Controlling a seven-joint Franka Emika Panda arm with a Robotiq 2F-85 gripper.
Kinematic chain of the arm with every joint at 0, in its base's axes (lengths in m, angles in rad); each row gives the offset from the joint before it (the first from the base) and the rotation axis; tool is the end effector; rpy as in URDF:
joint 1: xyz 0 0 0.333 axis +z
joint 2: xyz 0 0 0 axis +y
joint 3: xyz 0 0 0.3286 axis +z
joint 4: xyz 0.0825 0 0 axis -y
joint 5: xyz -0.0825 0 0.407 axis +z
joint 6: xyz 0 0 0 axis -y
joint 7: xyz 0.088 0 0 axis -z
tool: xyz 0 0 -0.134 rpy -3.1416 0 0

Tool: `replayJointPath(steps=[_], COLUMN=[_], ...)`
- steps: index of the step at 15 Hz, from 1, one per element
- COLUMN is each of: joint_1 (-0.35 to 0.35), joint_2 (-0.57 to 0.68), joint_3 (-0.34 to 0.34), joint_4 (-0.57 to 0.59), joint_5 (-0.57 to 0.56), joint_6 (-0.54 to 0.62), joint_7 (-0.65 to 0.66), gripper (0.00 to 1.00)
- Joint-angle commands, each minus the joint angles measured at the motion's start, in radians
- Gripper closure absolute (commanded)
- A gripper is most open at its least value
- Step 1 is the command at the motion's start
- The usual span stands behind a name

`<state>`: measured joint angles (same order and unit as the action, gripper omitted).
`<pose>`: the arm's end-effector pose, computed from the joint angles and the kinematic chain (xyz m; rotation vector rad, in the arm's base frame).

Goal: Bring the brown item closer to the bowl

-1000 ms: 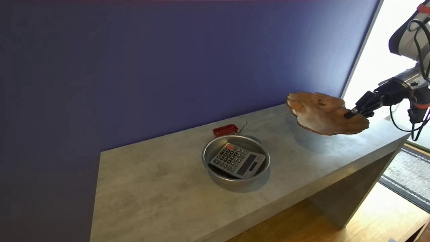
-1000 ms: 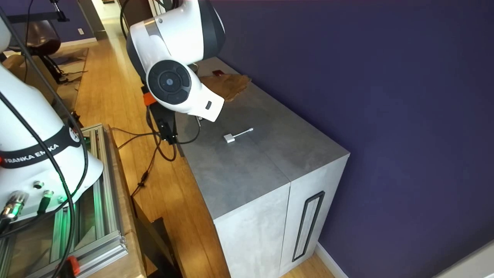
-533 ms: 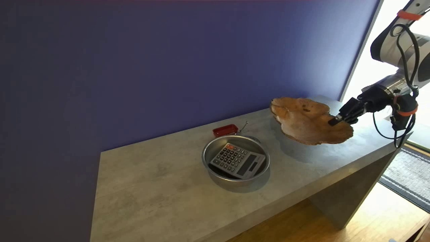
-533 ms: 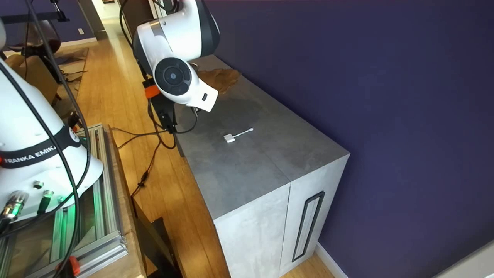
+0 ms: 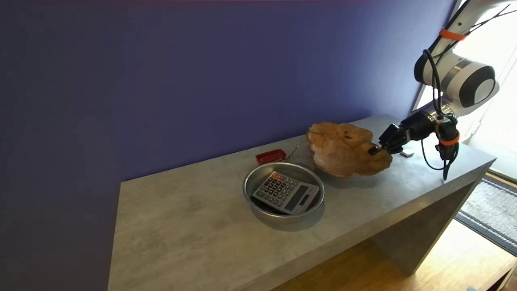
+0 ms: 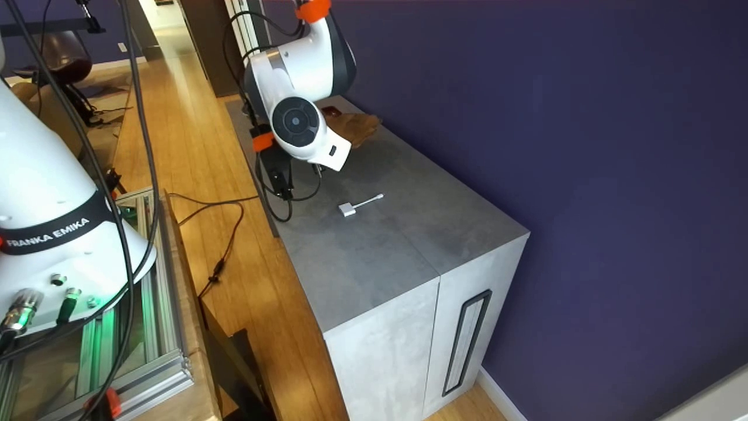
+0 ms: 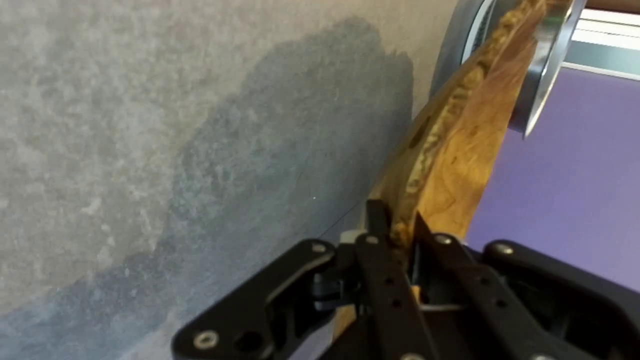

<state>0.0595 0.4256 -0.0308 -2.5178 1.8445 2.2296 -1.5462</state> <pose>0.4139 0.0598 0.0690 -2.1866 0.1852 -0.3370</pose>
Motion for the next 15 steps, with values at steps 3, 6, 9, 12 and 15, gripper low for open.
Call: replayJointPath(steps=[3, 6, 9, 12, 15], joint_1=[0.001, 0.001, 0.017, 0.008, -0.046], joint_2=[0.102, 0.101, 0.036, -0.075, -0.223], joint_3=[-0.030, -0.040, -0.069, -0.114, -0.164], joint_4=[0.093, 0.100, 0.056, -0.029, -0.130], joint_5=[0.023, 0.016, -0.020, -0.068, -0.074], joint_6=[-0.014, -0.006, 0.079, 0.209, 0.261], joint_7=[-0.007, 0.001, 0.002, -0.016, -0.082], gripper=[0.97, 0.57, 0.36, 0.16, 0.00])
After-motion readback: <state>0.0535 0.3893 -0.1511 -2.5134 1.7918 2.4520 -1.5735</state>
